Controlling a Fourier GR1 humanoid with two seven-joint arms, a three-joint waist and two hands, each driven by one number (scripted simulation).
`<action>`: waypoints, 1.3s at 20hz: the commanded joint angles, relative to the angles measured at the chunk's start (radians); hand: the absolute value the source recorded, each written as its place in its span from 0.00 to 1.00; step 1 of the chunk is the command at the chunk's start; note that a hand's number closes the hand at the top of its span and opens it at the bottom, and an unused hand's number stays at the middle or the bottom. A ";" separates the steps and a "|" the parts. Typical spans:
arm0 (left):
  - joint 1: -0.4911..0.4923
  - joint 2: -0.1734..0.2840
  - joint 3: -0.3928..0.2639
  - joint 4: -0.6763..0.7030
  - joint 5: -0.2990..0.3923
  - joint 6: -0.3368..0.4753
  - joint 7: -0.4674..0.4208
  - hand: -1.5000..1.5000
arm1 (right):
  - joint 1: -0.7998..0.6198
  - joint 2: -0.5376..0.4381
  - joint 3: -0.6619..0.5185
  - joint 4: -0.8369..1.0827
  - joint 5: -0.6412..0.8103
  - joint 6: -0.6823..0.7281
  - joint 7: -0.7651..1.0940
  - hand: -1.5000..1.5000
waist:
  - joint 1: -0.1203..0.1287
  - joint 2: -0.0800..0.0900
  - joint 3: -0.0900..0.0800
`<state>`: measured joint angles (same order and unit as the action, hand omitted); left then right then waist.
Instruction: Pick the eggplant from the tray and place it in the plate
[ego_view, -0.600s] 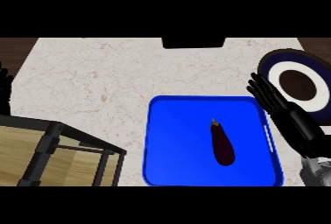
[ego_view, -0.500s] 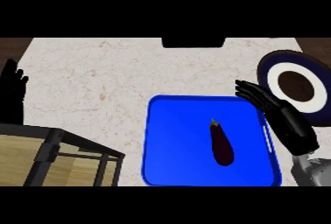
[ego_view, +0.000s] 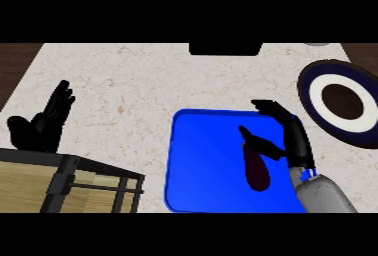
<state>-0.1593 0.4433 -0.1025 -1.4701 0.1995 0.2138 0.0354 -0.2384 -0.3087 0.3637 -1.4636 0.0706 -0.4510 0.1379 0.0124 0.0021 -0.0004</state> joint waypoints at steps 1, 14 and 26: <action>0.076 -0.037 -0.030 0.041 0.037 -0.078 -0.072 0.50 | 0.013 0.150 0.076 0.110 0.221 -0.278 -0.054 0.00 | 0.011 0.005 -0.002; 0.106 -0.074 -0.015 0.080 0.000 -0.095 -0.127 0.50 | 0.115 0.133 0.169 0.080 0.724 -0.309 0.357 0.00 | -0.033 -0.010 -0.006; 0.136 -0.055 0.034 0.066 0.019 -0.150 -0.145 0.50 | 0.097 0.131 0.238 -0.136 0.839 0.272 0.912 0.00 | -0.014 -0.009 -0.002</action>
<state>-0.1424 0.4194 -0.0492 -1.4175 0.2062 0.0847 -0.0777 -0.1460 -0.1826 0.5907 -1.5267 0.8940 -0.3178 0.9023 -0.0188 -0.0154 0.0142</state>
